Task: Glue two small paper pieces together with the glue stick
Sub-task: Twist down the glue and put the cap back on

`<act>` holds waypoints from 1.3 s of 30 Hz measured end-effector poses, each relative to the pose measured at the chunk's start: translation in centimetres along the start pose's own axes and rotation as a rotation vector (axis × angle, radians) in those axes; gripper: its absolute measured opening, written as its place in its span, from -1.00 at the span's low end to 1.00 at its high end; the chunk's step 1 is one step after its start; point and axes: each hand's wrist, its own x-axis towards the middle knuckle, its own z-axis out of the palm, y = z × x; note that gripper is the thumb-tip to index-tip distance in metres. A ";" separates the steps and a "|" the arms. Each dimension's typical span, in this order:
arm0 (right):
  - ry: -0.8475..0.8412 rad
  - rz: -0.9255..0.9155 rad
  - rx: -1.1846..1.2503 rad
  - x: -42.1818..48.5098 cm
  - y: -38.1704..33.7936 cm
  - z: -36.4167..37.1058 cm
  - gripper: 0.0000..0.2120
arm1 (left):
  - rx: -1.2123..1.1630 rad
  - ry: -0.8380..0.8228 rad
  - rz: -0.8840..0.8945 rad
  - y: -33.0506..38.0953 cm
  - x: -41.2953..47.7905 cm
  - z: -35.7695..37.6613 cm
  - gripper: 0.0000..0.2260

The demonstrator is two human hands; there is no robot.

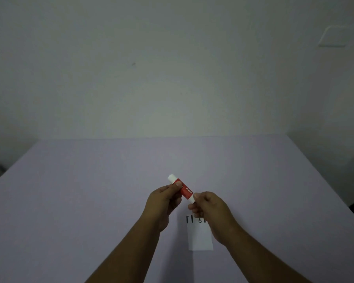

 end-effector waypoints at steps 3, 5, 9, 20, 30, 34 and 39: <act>0.090 -0.182 -0.245 -0.3 0.2 0.2 -0.87 | -0.004 0.013 0.005 0.2 -0.2 0.1 -0.85; 0.096 -0.220 -0.290 -0.4 0.4 0.1 -0.81 | -0.023 0.011 0.009 0.3 -0.4 0.2 -0.89; -0.091 0.124 0.194 -0.7 -0.6 0.4 -0.83 | -0.033 -0.018 0.023 0.4 -0.7 0.3 -0.84; -0.092 0.023 0.087 -0.7 -0.6 0.6 -0.73 | -0.071 0.001 0.032 0.8 -1.5 0.4 -0.81; 0.012 -0.121 -0.149 -0.9 -0.6 0.7 -0.80 | -0.053 0.036 0.033 0.7 -1.7 0.4 -0.86; -0.059 0.057 0.107 -0.8 -1.0 0.5 -0.79 | -0.071 0.041 0.031 0.8 -1.8 0.3 -0.90; 0.099 -0.267 -0.285 -1.0 -0.5 0.7 -0.80 | -0.071 0.048 0.021 1.0 -1.9 0.6 -0.88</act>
